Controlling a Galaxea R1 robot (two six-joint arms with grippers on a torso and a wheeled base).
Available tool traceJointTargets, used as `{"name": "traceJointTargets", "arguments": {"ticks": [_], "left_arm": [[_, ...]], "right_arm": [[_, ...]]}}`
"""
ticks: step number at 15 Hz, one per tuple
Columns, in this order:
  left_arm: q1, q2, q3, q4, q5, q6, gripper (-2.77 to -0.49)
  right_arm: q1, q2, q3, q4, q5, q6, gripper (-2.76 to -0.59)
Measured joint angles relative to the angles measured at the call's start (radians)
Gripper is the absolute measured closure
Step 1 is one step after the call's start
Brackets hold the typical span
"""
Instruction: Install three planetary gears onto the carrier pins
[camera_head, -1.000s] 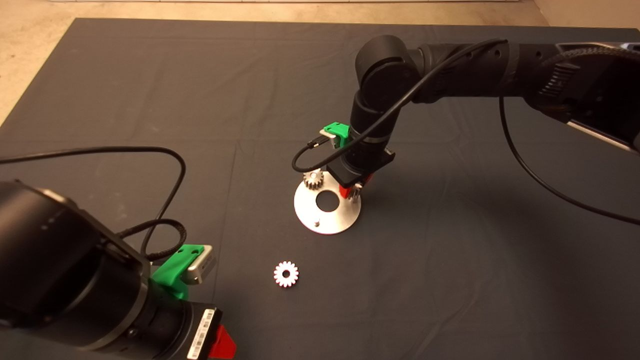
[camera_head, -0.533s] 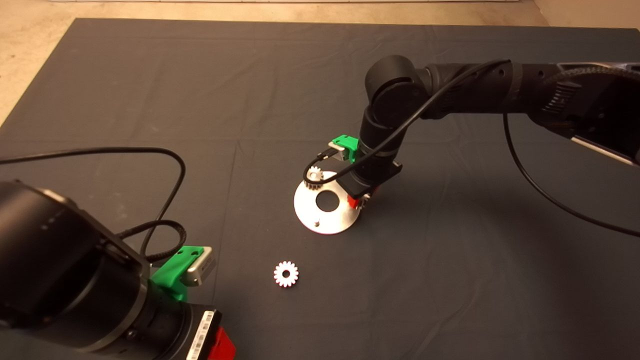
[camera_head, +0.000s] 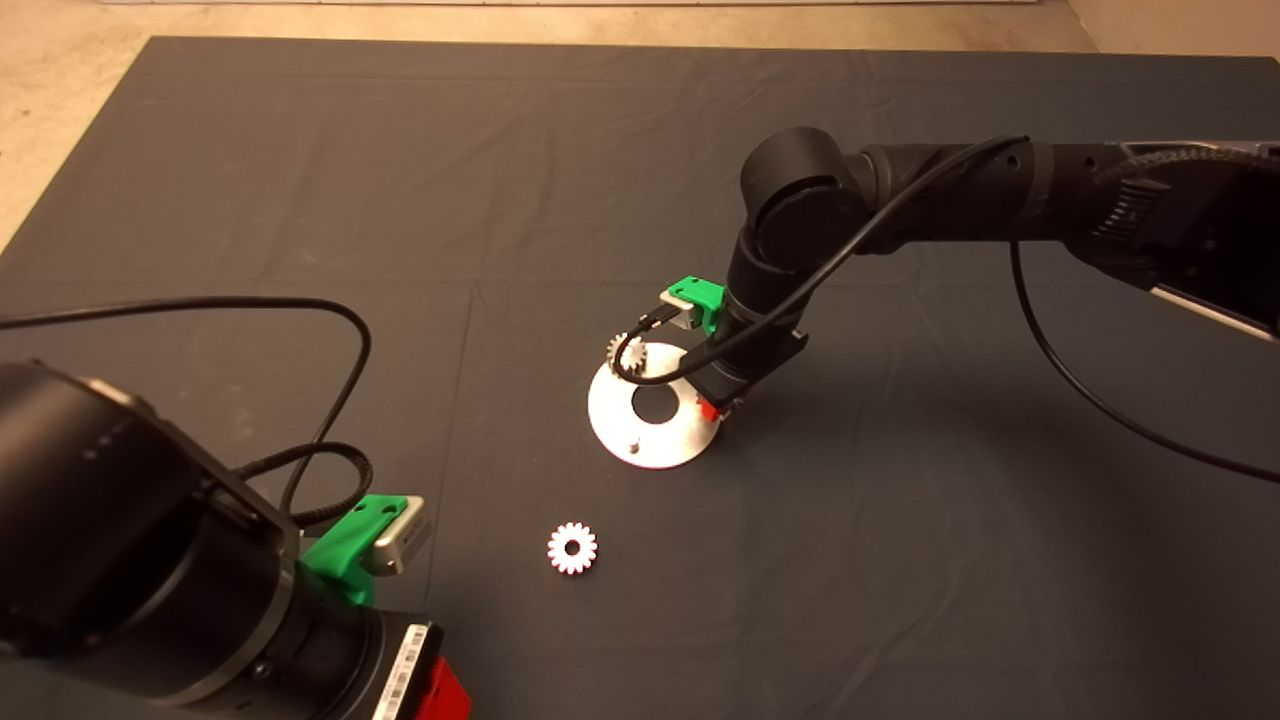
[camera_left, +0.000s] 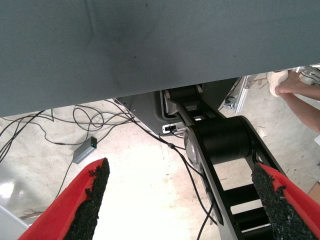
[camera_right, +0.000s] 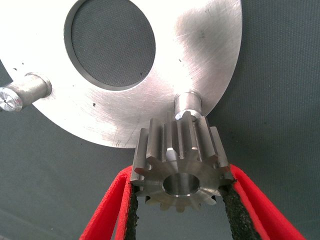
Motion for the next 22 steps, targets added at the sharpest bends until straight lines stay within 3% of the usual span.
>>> {"name": "traceJointTargets", "arguments": {"ticks": [2,8,22], "left_arm": [[0.000,0.000,0.000,0.000,0.000,0.000,-2.02],[0.000,0.000,0.000,0.000,0.000,-0.001,-2.02],[0.000,0.001,0.000,0.000,0.000,-0.010,-2.02]], "right_arm": [[0.003,0.000,0.005,-0.011,-0.001,0.000,-1.04],[0.050,0.000,0.015,-0.022,-0.003,0.000,-1.04],[0.039,0.009,0.014,-0.023,-0.003,0.001,-1.04]]}}
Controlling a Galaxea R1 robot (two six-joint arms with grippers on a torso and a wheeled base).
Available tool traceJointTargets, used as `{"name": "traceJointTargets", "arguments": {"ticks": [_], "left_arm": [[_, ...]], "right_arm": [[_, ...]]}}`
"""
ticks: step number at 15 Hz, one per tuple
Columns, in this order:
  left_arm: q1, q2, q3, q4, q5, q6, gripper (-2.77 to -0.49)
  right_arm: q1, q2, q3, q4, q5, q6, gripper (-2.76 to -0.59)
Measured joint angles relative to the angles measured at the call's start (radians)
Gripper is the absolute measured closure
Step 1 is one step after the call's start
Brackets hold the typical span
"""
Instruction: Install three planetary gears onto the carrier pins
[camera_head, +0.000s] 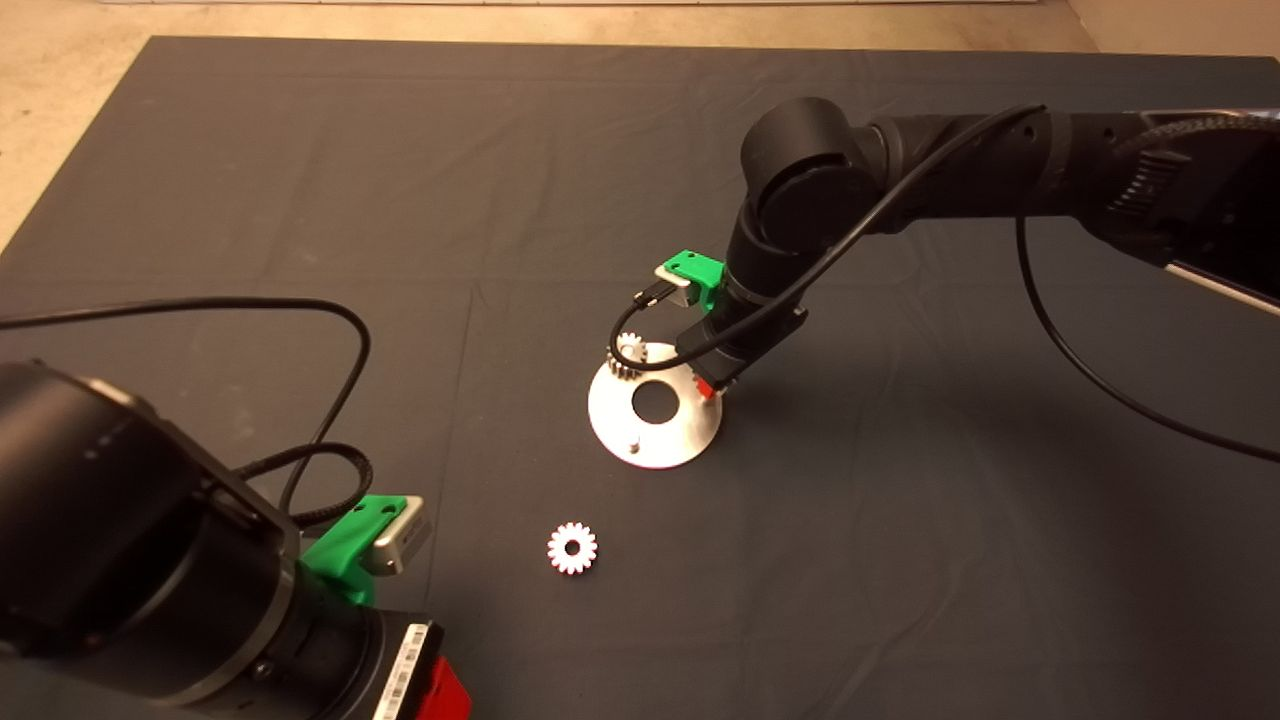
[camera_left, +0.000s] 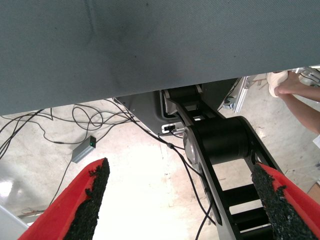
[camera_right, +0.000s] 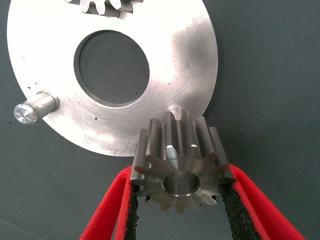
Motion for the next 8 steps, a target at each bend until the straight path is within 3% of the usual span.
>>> {"name": "traceJointTargets", "arguments": {"ticks": [8], "left_arm": [[0.000,0.000,0.000,-0.005,0.001,0.000,-2.02]], "right_arm": [[-0.003,0.000,-0.006,0.000,-0.001,-0.002,-1.04]]}}
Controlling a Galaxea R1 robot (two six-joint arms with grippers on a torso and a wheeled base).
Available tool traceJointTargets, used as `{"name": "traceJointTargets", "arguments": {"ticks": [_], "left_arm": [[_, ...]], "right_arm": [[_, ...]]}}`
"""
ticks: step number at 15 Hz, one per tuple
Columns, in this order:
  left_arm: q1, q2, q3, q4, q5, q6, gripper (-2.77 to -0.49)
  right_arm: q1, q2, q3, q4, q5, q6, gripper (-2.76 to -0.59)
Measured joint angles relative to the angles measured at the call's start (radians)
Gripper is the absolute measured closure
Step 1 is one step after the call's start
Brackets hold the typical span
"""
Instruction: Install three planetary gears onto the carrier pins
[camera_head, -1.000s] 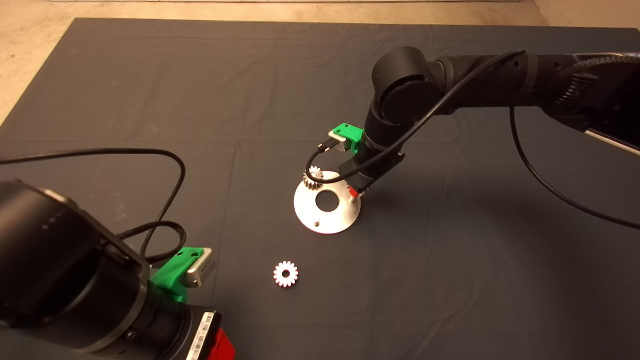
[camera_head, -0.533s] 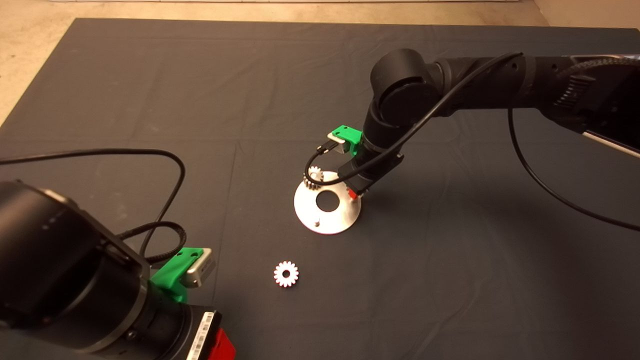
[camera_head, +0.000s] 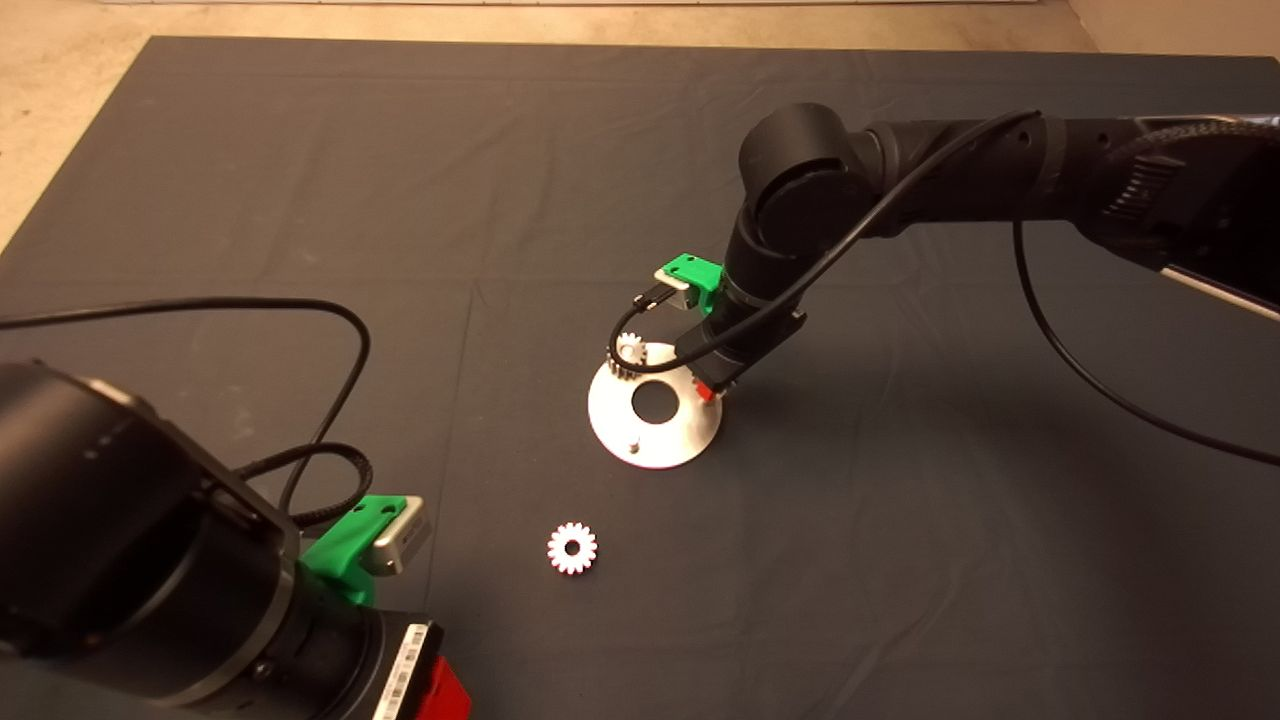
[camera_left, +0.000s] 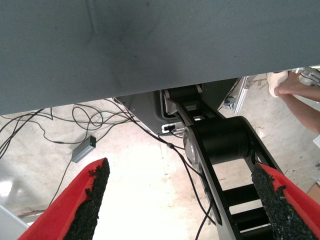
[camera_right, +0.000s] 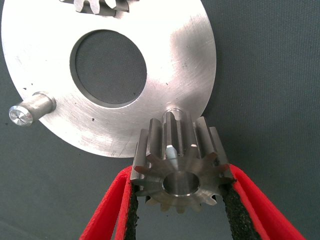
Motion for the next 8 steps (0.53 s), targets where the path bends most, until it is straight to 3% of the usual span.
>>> {"name": "traceJointTargets", "arguments": {"ticks": [3,8], "left_arm": [[0.000,0.000,0.000,-0.006,0.001,0.000,-2.02],[0.000,0.000,0.000,-0.010,0.003,0.000,-2.02]], "right_arm": [[-0.002,0.000,-0.002,-0.001,0.001,-0.001,-1.04],[-0.031,0.000,-0.006,-0.013,0.000,-0.004,-1.04]]}}
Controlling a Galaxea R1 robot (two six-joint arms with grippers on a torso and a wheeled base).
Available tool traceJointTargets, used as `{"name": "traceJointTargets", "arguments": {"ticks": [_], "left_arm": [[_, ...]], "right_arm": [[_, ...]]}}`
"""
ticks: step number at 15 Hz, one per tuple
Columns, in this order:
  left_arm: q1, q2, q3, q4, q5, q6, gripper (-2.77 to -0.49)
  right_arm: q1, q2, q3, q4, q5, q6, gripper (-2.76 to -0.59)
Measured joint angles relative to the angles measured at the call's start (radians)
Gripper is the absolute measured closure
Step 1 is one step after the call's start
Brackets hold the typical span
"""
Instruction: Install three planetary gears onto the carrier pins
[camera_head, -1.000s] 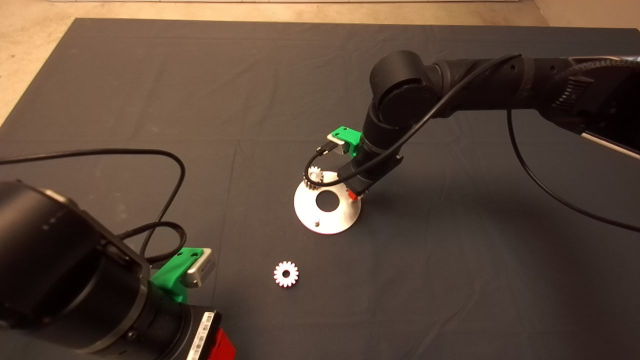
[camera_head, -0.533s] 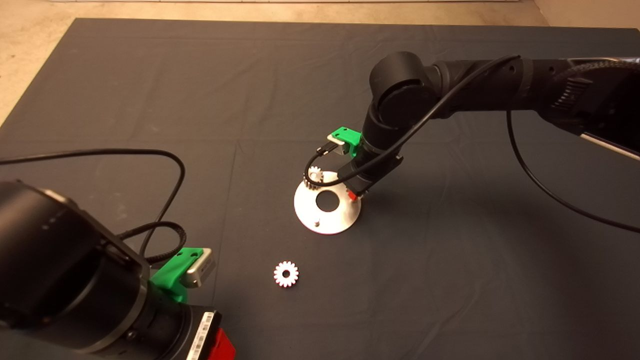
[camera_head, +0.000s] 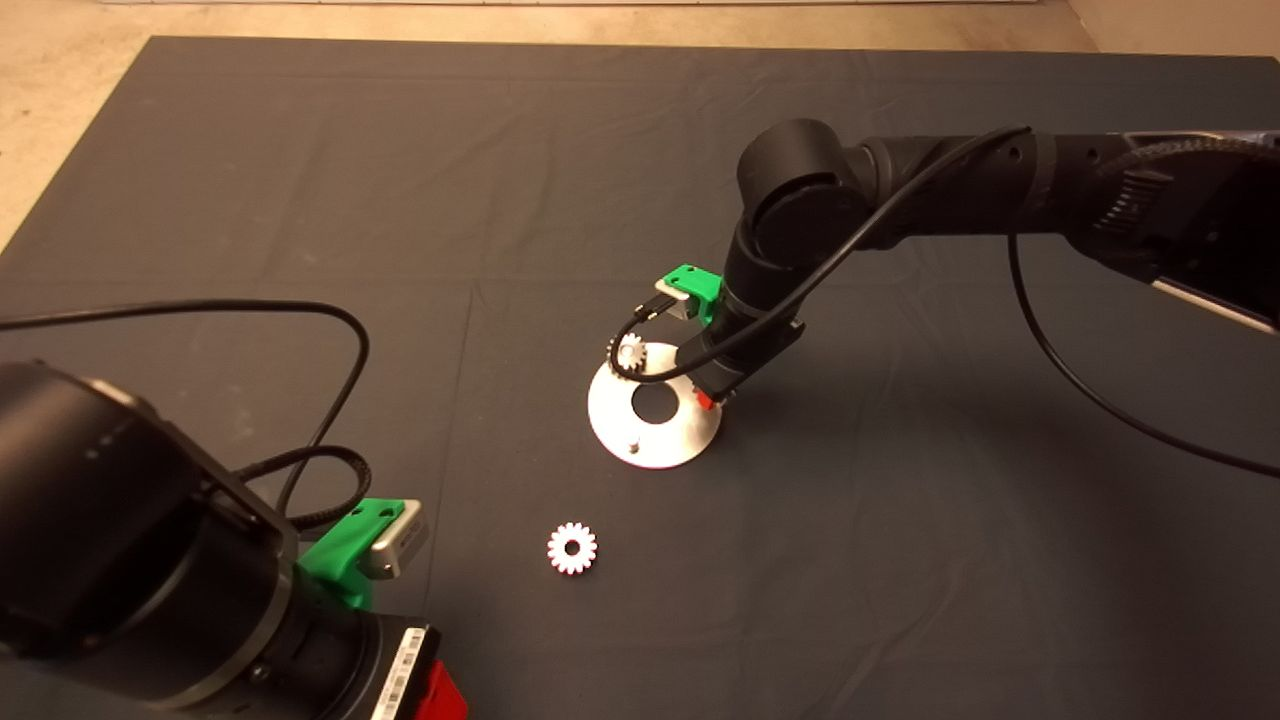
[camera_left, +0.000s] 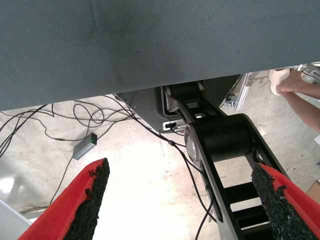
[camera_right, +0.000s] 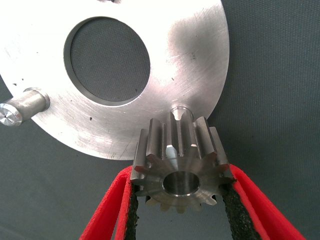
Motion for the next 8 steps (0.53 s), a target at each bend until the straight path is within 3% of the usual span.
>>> {"name": "traceJointTargets", "arguments": {"ticks": [8], "left_arm": [[0.000,0.000,0.000,-0.004,0.000,0.000,-2.02]], "right_arm": [[-0.002,0.000,-0.003,-0.023,0.000,0.000,-1.04]]}}
